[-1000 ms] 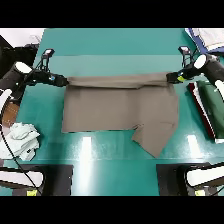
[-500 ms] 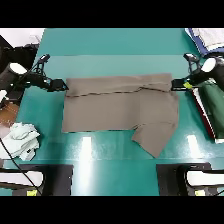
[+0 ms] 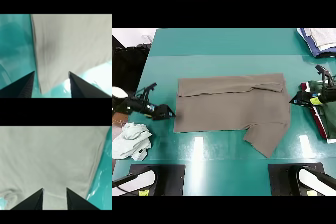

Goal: Fold the shirts.

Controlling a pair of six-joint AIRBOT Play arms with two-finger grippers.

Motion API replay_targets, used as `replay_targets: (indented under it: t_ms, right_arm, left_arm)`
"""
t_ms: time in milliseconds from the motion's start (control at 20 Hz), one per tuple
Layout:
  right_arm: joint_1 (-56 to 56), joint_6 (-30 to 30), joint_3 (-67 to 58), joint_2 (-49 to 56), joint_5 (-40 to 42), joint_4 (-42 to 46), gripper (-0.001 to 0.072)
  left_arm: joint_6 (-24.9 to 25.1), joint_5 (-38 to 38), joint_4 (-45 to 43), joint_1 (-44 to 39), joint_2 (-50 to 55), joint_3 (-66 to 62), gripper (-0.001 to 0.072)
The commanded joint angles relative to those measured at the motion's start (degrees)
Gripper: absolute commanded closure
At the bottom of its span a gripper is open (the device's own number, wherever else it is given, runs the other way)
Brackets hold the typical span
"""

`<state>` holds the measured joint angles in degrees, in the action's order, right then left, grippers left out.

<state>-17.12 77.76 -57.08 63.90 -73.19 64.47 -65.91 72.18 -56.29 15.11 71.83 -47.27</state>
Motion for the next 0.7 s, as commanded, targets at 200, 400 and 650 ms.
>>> replay_targets:
  t_ms: [200, 400, 650]
  right_arm:
    - [-0.5, -0.9, 2.9, -6.8, -0.6, -1.9, 0.0390]
    - [-0.6, -0.9, 2.9, -8.2, -2.1, -1.9, 0.0390]
    - [-0.6, -0.9, 4.0, -8.2, -5.4, -1.3, 0.0390]
  left_arm:
    - [-0.1, -0.3, 0.6, 0.2, -2.9, 9.6, 0.0222]
    - [-0.1, -2.3, 1.7, 0.2, -2.9, 11.3, 0.0222]
    - [1.9, -6.1, 5.6, 0.2, -2.9, 11.7, 0.0603]
